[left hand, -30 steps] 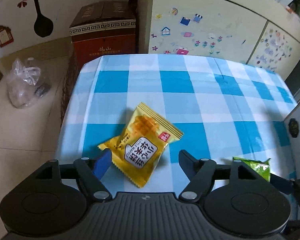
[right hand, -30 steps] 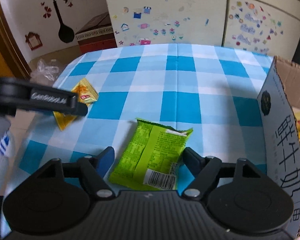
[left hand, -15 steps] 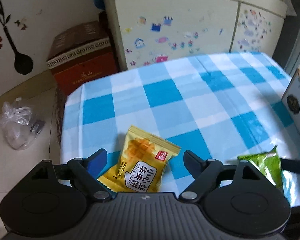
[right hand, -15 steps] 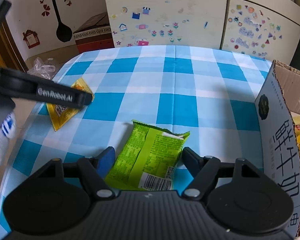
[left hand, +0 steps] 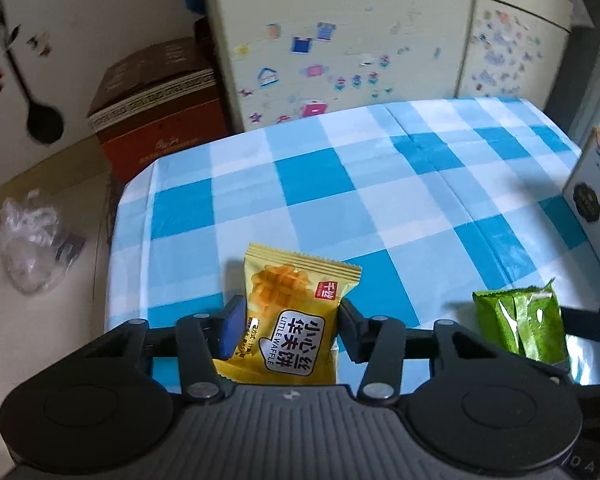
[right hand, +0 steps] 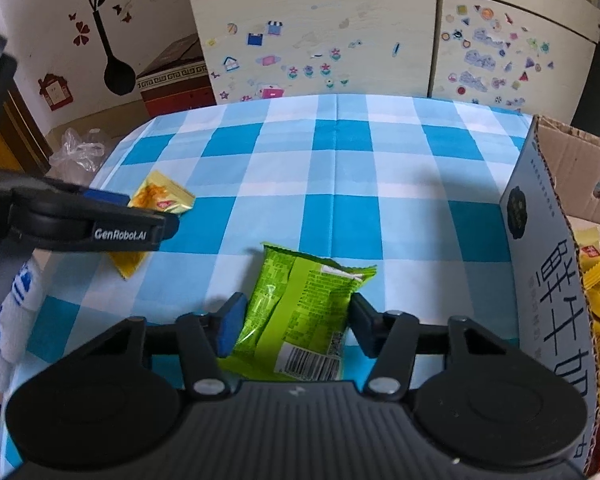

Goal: Organize snacks
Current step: 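Grasp the green packet with the right gripper while the left gripper closes on the yellow waffle packet, then lift and carry both held packets toward the cardboard box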

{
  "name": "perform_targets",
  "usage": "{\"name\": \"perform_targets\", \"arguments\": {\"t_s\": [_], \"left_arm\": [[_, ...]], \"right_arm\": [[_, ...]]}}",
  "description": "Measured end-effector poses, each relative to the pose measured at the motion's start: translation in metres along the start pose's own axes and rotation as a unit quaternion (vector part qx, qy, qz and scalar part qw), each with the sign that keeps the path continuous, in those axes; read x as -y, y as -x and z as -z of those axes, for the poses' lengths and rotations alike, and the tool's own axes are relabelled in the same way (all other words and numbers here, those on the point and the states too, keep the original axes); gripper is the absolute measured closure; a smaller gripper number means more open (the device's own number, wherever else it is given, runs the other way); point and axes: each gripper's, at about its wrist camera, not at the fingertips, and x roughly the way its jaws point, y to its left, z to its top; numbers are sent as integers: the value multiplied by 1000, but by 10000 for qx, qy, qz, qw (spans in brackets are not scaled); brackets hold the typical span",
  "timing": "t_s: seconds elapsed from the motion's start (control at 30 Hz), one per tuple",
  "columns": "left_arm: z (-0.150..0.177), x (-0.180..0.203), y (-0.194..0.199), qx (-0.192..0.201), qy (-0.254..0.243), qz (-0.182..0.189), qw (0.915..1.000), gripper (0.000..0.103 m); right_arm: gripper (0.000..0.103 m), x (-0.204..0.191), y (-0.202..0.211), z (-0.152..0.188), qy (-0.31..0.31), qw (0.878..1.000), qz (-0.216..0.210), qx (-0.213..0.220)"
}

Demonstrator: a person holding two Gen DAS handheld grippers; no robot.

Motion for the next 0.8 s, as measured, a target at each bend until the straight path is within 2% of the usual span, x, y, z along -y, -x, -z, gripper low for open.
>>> {"name": "perform_targets", "arguments": {"t_s": [0.1, 0.4, 0.63, 0.8], "left_arm": [[0, -4, 11, 17, 303, 12, 9995, 49], [14, 0, 50, 276, 532, -10, 9982, 49], [38, 4, 76, 393, 947, -140, 9946, 49], [52, 6, 94, 534, 1103, -384, 9917, 49]], "right_arm": [[48, 3, 3, -3, -85, 9999, -29, 54], [48, 5, 31, -6, -71, 9994, -163, 312], [48, 4, 55, -8, -2, 9984, -239, 515], [48, 4, 69, -7, 49, 9975, -285, 646]]}}
